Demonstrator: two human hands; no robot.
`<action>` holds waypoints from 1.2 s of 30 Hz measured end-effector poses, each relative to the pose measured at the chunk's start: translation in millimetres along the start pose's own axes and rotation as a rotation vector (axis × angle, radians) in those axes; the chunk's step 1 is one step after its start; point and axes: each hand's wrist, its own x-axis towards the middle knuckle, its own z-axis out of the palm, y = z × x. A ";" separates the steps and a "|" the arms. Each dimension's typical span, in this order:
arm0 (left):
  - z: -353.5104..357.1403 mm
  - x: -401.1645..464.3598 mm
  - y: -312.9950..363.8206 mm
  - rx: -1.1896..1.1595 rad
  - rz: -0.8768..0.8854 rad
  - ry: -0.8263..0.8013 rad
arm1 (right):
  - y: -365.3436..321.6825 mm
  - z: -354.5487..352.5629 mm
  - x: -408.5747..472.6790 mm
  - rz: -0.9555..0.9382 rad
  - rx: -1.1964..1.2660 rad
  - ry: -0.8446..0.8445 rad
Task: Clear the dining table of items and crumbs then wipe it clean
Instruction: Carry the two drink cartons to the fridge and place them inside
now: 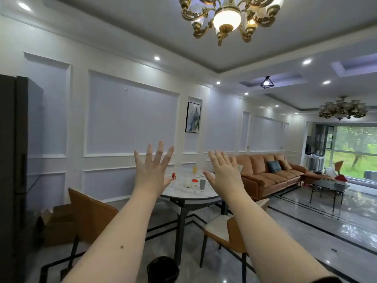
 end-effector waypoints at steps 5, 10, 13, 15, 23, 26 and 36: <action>69.3 33.0 -14.8 -0.013 -0.016 -0.049 | -1.2 67.0 43.9 0.024 0.017 -0.039; 147.1 87.4 -24.7 -0.041 -0.040 -0.153 | 11.2 141.8 100.4 -0.028 0.022 -0.100; 182.1 127.7 -27.8 -0.078 -0.038 -0.177 | 20.2 177.0 143.2 -0.011 0.021 -0.128; 206.6 148.5 -37.0 -0.088 -0.039 -0.180 | 16.8 199.7 171.6 0.014 0.024 -0.135; 337.4 210.9 -92.2 -0.081 -0.083 -0.250 | -37.4 320.3 264.1 -0.089 0.036 -0.253; 386.9 235.5 -104.1 -0.095 -0.055 -0.264 | -51.3 366.1 296.2 -0.099 0.030 -0.277; 559.4 365.4 -168.9 -0.136 0.086 -0.326 | -82.5 504.9 438.7 -0.006 -0.009 -0.362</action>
